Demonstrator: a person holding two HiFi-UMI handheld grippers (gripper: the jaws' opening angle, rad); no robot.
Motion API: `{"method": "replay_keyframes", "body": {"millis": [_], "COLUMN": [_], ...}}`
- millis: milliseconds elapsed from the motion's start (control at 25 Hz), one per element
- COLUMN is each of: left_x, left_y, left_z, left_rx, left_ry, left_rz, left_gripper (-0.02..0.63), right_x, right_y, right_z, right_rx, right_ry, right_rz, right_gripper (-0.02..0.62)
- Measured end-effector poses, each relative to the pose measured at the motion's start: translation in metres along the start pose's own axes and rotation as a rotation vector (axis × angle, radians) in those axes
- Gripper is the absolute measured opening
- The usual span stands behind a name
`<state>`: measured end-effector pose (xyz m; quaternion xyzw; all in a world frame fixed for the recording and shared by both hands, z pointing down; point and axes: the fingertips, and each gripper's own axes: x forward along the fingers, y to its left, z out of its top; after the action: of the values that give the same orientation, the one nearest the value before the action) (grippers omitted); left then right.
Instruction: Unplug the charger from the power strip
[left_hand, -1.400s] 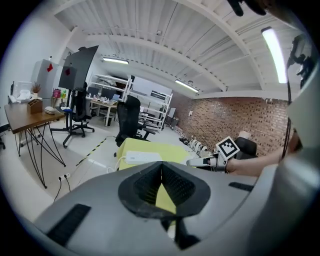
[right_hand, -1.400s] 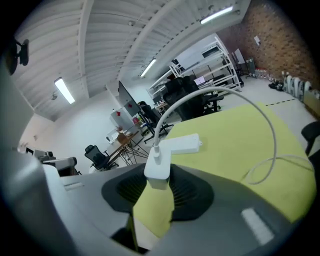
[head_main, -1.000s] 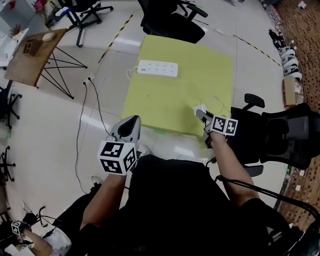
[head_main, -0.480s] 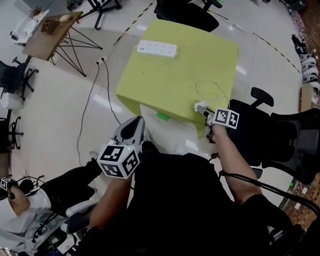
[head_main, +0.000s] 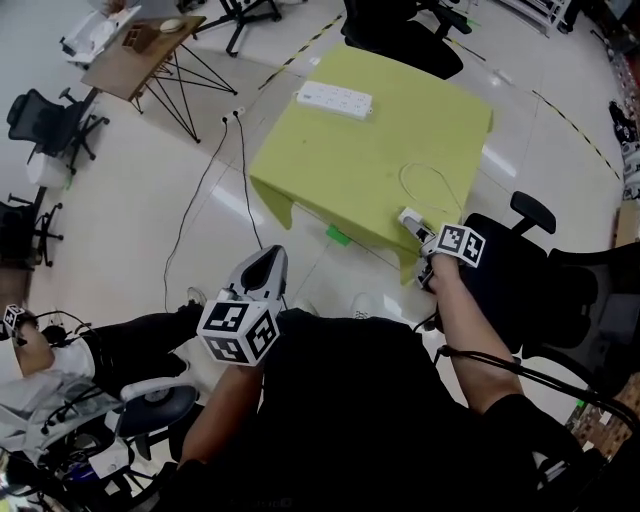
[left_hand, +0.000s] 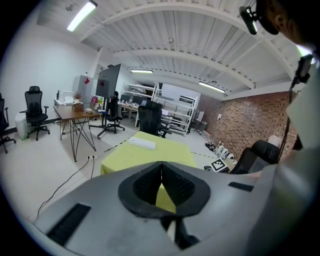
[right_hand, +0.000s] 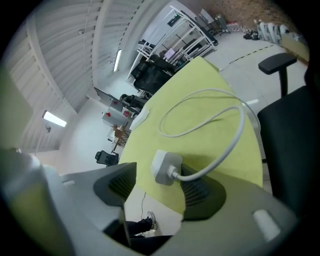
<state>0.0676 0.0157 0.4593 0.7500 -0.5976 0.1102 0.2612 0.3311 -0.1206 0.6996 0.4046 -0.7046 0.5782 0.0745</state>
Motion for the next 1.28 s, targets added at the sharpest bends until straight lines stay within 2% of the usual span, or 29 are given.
{"method": "replay_keyframes", "body": {"millis": [200, 360, 560, 760, 1000, 1200, 1280], "left_x": [-0.006, -0.008, -0.021, -0.038, -0.048, -0.058, -0.057], "left_y": [-0.004, 0.000, 0.019, 0.046, 0.082, 0.095, 0.098], "left_z": [0.006, 0.008, 0.008, 0.013, 0.018, 0.006, 0.002], "left_rx": [0.029, 0.043, 0.049, 0.072, 0.071, 0.088, 0.098], "left_ry": [-0.001, 0.001, 0.006, 0.026, 0.023, 0.037, 0.048], "left_rz": [-0.012, -0.040, -0.082, -0.132, -0.198, -0.280, -0.311], "left_gripper": [0.008, 0.008, 0.008, 0.008, 0.008, 0.008, 0.008], "right_x": [-0.012, -0.019, -0.023, -0.028, -0.051, -0.083, -0.094], "right_y": [0.003, 0.007, 0.026, 0.048, 0.142, 0.219, 0.248], "right_z": [-0.003, -0.020, -0.038, -0.047, -0.065, -0.098, -0.110], "right_rx": [0.013, 0.067, 0.107, 0.091, -0.068, -0.312, -0.413], "right_ry": [-0.004, -0.007, -0.039, -0.065, -0.183, -0.287, -0.323], "right_rz": [-0.029, -0.037, 0.010, -0.006, 0.040, 0.058, 0.052], "right_gripper": [0.279, 0.281, 0.281, 0.281, 0.233, 0.009, 0.003]}}
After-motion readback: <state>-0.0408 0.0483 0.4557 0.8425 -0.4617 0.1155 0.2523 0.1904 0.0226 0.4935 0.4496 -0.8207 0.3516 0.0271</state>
